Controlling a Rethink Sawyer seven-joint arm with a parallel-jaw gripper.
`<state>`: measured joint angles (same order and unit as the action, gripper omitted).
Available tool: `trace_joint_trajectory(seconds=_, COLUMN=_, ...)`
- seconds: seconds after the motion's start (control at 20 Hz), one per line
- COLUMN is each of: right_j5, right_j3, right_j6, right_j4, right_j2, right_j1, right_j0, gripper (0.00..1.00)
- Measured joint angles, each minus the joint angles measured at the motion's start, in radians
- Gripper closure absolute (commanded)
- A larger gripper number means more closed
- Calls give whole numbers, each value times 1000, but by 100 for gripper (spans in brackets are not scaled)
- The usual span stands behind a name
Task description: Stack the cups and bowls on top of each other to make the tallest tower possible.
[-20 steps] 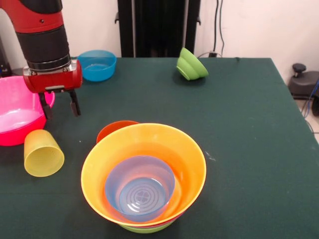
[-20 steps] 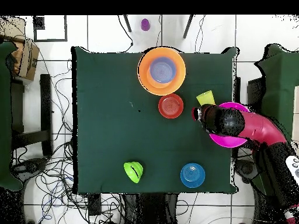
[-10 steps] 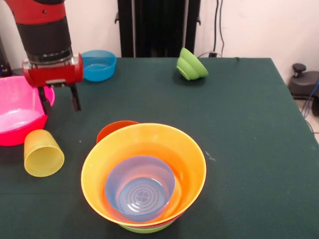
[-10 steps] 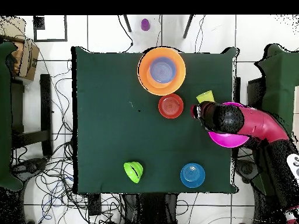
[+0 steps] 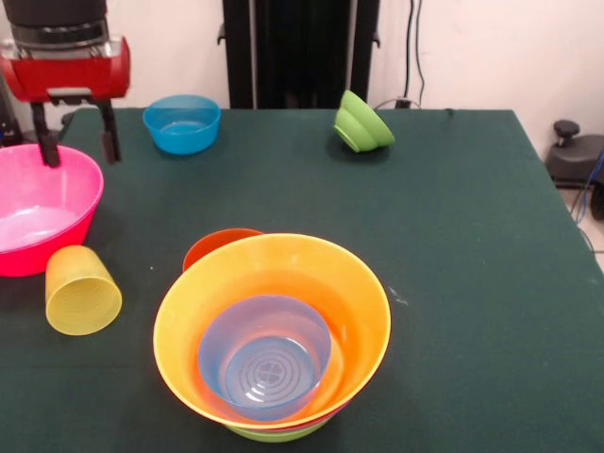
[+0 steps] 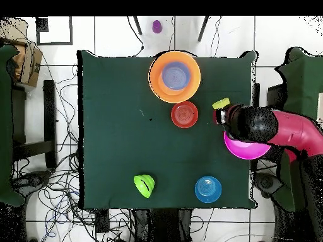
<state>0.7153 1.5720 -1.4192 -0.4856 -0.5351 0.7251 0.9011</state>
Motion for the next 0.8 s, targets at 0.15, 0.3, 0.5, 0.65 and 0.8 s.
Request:
trace_joint_trajectory(seconds=0.15, right_j5=0, right_j3=0, right_j6=0, right_j4=7, right_j2=12, right_j1=13, right_j0=0, gripper=0)
trace_joint_trajectory(seconds=0.3, right_j5=0, right_j3=0, right_j6=0, right_j4=13, right_j2=29, right_j1=13, right_j0=0, gripper=0)
trace_joint_trajectory(seconds=0.5, right_j5=0, right_j3=0, right_j6=0, right_j4=13, right_j2=62, right_j1=5, right_j0=-11, gripper=0)
trace_joint_trajectory(seconds=0.65, right_j5=-2, right_j3=0, right_j6=-5, right_j4=11, right_j2=100, right_j1=4, right_j0=-41, gripper=0)
trace_joint_trajectory(seconds=0.8, right_j5=-11, right_j3=-2, right_j6=-16, right_j4=5, right_j2=127, right_j1=1, right_j0=-70, gripper=0)
